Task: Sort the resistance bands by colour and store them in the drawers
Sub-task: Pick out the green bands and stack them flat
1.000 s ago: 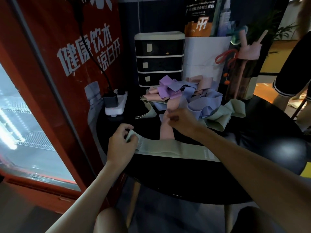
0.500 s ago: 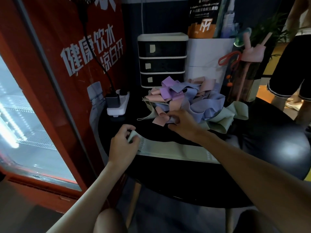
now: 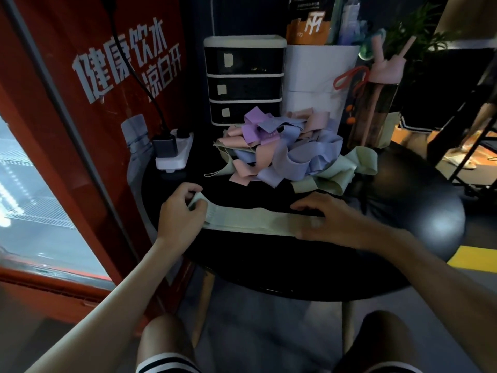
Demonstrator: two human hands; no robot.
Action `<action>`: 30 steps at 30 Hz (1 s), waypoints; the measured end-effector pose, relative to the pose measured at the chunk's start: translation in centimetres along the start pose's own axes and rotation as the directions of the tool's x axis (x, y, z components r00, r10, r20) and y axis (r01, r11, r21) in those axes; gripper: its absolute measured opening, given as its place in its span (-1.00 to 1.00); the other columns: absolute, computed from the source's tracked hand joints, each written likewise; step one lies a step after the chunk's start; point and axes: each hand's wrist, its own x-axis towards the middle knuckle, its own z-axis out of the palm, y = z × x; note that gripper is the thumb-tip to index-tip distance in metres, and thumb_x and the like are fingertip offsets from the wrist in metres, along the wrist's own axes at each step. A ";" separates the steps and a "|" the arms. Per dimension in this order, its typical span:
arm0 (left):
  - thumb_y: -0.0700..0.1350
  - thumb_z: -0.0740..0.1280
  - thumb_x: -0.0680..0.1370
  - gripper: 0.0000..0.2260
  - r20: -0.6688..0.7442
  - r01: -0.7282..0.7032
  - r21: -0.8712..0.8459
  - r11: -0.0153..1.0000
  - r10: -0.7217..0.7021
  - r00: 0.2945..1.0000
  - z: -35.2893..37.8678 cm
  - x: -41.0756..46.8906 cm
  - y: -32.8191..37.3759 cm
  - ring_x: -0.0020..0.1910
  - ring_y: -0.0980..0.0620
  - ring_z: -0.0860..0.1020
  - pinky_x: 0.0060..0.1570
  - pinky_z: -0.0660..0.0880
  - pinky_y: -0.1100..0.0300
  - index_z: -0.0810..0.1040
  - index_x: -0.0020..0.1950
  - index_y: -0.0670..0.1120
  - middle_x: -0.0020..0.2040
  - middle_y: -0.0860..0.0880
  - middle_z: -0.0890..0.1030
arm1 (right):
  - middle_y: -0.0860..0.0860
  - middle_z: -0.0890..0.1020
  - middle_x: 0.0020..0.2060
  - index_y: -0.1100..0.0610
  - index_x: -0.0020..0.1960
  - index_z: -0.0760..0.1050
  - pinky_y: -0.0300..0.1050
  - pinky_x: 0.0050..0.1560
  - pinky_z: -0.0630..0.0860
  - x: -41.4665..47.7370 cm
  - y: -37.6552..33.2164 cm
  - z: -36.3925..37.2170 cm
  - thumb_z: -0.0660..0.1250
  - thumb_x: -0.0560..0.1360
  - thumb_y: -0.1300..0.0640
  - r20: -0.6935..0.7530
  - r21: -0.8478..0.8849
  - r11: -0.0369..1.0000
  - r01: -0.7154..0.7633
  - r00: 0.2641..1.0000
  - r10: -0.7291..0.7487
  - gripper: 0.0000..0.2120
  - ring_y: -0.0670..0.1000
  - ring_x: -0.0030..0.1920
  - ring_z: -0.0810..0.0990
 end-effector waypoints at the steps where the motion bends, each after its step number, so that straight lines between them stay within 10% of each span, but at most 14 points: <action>1: -0.20 0.32 0.55 -0.78 -0.005 0.004 -0.009 1.000 -0.004 1.000 0.0 0.0 -0.1 -0.11 0.08 0.58 -0.23 0.43 0.22 0.57 0.13 0.06 -0.03 0.06 0.59 | -0.20 0.44 0.24 -0.11 0.37 0.43 0.09 0.37 0.31 -0.8 0.6 -0.2 0.45 0.36 -0.24 0.003 -0.007 1.000 -0.012 1.000 0.012 -0.38 -0.10 0.32 0.37; 5: -0.21 0.32 0.55 -0.80 -0.028 -0.008 -0.001 1.000 0.008 1.000 0.1 0.0 -0.1 -0.09 0.10 0.58 -0.14 0.48 0.19 0.62 0.13 0.00 -0.08 0.05 0.62 | -0.15 0.48 0.23 -0.11 0.35 0.44 0.07 0.36 0.35 -3.0 2.2 -0.8 0.51 0.37 -0.11 -0.055 0.046 0.997 -0.068 0.996 0.070 -0.42 -0.12 0.28 0.41; 12: -0.17 0.36 0.53 -0.86 -0.024 -0.033 0.054 0.998 0.034 0.999 0.2 0.2 -0.3 -0.14 0.03 0.58 -0.11 0.48 0.11 0.64 0.04 0.00 -0.13 0.01 0.62 | -0.08 0.53 0.14 -0.01 0.33 0.47 -0.56 0.00 0.35 -4.0 3.5 -0.6 0.54 0.39 0.10 -0.148 0.164 0.983 -0.079 0.983 0.104 -0.45 -0.15 0.14 0.51; 20: -0.24 0.36 0.53 -0.81 0.066 -0.125 0.136 0.983 0.117 0.991 0.2 0.2 -0.3 0.00 0.08 0.53 0.05 0.40 0.23 0.62 0.03 0.03 0.06 0.03 0.53 | -0.13 0.54 0.17 -0.03 0.30 0.51 -0.23 0.24 0.42 -4.3 3.9 0.0 0.53 0.39 0.08 -0.184 0.157 0.986 -0.056 0.979 0.085 -0.50 -0.14 0.18 0.52; 25: -0.06 0.47 0.47 -0.74 0.394 -0.264 0.053 0.963 0.223 0.892 -1.1 0.5 -1.1 0.22 0.29 0.46 0.15 0.28 0.53 0.63 0.15 0.09 0.24 0.17 0.49 | -0.20 0.55 0.14 -0.07 0.27 0.51 -0.10 0.26 0.44 -4.5 3.8 0.4 0.52 0.40 0.06 -0.198 0.168 0.984 -0.053 0.976 0.086 -0.53 -0.14 0.16 0.51; 30: 0.27 0.48 0.40 -0.67 0.522 -0.388 0.082 0.918 0.292 0.802 -2.0 0.9 -2.0 0.22 0.18 0.46 0.29 0.39 0.10 0.63 0.12 0.24 0.18 0.28 0.53 | -0.32 0.50 0.07 -0.07 0.26 0.52 -0.14 0.18 0.43 -4.7 3.9 0.6 0.52 0.40 0.05 -0.224 0.154 0.987 -0.043 0.972 0.078 -0.55 -0.13 0.10 0.49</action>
